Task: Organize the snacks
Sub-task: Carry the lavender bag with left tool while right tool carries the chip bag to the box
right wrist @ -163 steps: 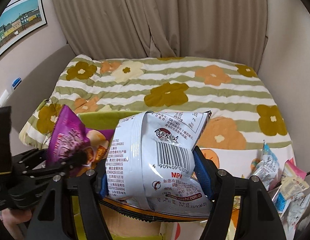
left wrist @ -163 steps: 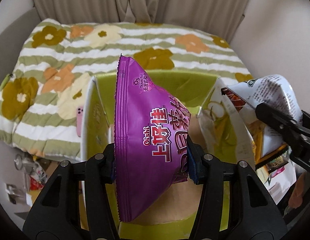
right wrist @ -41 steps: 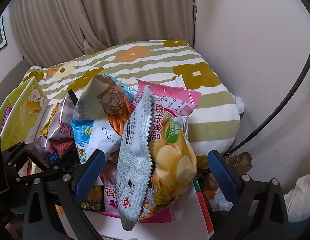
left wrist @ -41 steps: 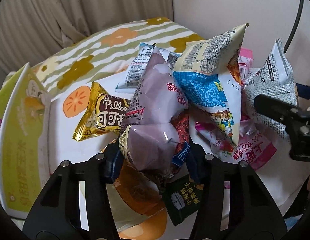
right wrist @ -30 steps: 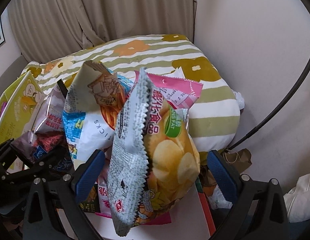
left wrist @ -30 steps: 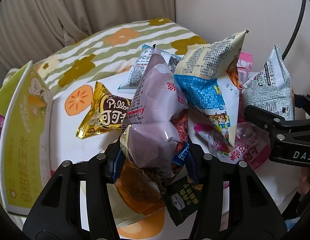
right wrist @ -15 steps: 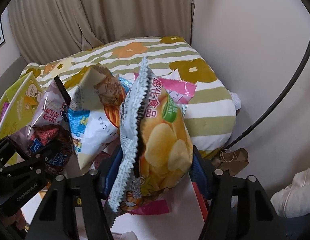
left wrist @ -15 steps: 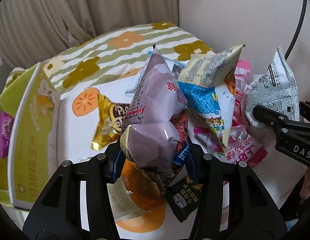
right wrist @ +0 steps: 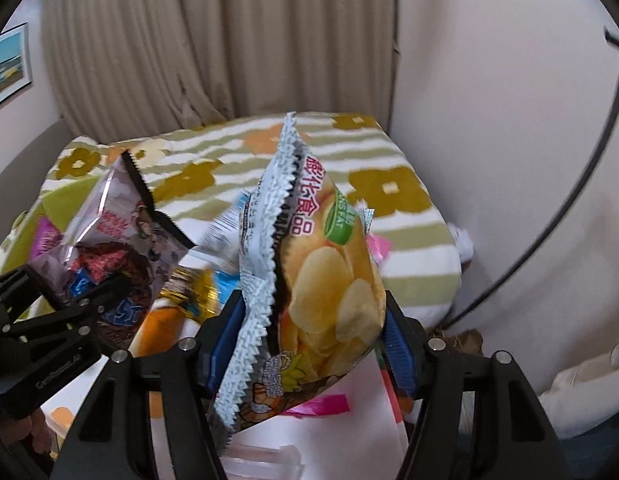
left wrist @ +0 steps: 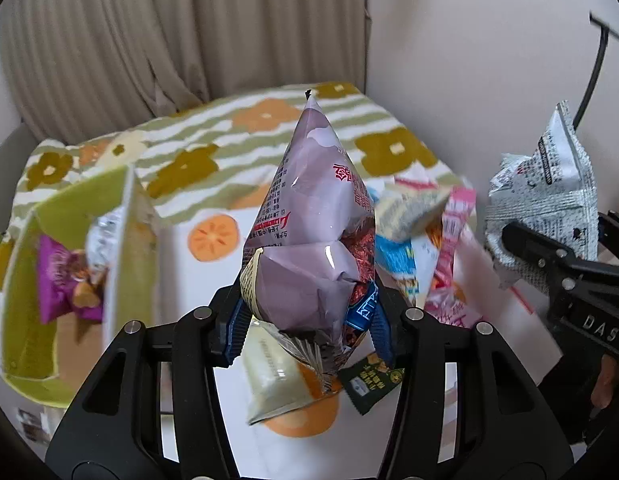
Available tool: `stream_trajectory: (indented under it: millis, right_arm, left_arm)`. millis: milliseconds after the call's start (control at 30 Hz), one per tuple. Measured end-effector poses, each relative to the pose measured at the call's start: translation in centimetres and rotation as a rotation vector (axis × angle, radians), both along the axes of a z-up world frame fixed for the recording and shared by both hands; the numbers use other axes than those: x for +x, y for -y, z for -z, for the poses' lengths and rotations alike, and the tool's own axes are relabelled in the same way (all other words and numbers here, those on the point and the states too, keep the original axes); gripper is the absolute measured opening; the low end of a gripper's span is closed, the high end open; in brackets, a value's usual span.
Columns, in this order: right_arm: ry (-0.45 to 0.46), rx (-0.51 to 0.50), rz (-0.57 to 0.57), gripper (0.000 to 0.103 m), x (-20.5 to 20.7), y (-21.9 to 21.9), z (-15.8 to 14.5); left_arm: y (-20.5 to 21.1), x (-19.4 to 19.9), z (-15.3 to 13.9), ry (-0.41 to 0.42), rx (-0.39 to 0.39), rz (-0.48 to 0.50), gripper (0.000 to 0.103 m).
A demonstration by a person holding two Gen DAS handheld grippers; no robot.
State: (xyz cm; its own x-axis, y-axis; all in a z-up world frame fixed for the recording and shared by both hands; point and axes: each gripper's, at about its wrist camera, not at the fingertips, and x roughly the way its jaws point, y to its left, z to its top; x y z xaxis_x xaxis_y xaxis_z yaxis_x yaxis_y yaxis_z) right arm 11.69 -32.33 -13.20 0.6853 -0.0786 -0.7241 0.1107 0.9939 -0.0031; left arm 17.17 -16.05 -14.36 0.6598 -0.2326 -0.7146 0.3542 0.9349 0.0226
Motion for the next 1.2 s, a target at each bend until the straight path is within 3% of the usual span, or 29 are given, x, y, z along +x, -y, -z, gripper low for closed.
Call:
stream_trajectory:
  millis: [167,367,567,867,1133,1200]
  right_arm:
    - [0.051,-0.005,-0.077,0.06,0.7,-3.9,-3.6]
    - [0.104,0.032,-0.189,0.06,2.6,-10.7,-6.5]
    - [0.12,0.081,-0.307,0.06,5.2,-17.3,-7.7]
    - [0.064,0.097,-0.448,0.06,8.2,-24.9,-5.0]
    - [-0.005,0.108,-0.481,0.06,9.9,-29.0,-2.5]
    - [-0.029,0.095,-0.479,0.06,9.9,-30.2,-2.1]
  left_arm:
    - [-4.5,0.1,-3.3,0.031,-0.009,-0.022,0.047]
    - [-11.6,1.3,-6.4,0.056,-0.013,-0.119,0.047]
    - [-18.5,2.9,-6.9,0.045,-0.01,-0.214,0.047]
    - [-28.3,4.5,-3.2,-0.035,-0.006,-0.352,0.047]
    - [-32.6,5.1,1.4,-0.139,-0.011,-0.369,0.047]
    - [-33.1,5.0,2.1,-0.156,-0.02,-0.358,0.053]
